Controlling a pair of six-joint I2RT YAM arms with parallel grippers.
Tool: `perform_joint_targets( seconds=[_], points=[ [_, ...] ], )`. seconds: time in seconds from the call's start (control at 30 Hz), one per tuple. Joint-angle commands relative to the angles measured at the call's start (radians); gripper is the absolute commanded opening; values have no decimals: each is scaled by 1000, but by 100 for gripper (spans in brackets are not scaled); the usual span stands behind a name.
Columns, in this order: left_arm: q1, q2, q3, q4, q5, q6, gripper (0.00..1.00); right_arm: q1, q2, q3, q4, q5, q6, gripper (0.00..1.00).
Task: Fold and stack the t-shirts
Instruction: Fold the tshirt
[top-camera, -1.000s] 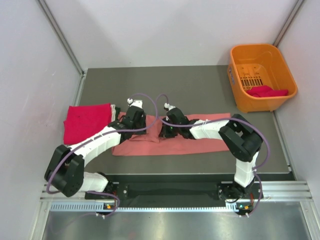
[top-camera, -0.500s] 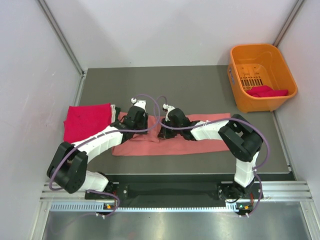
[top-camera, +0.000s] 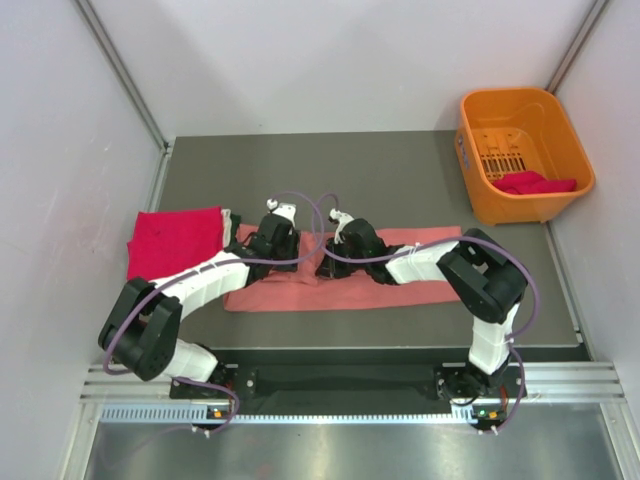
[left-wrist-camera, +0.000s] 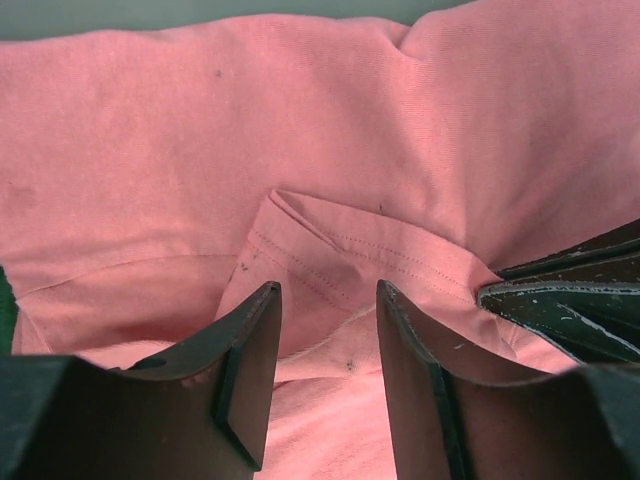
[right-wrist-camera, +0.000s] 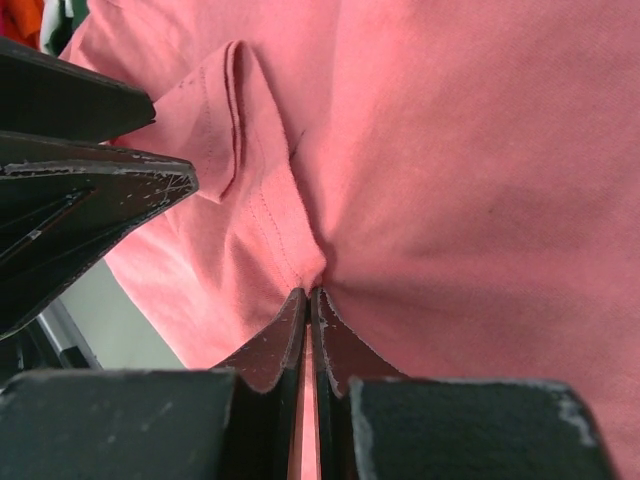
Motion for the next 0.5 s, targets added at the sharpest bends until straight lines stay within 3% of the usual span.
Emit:
perform_joint_targets(
  seconds=[0.0,0.47],
  points=[
    [-3,0,13,-5,-2,-21,49,-8,-39,2,63,-43,9,0],
    [44,-45,-8,3,44,-68,49,-40,-47,34,26,-83,37,0]
  ],
)
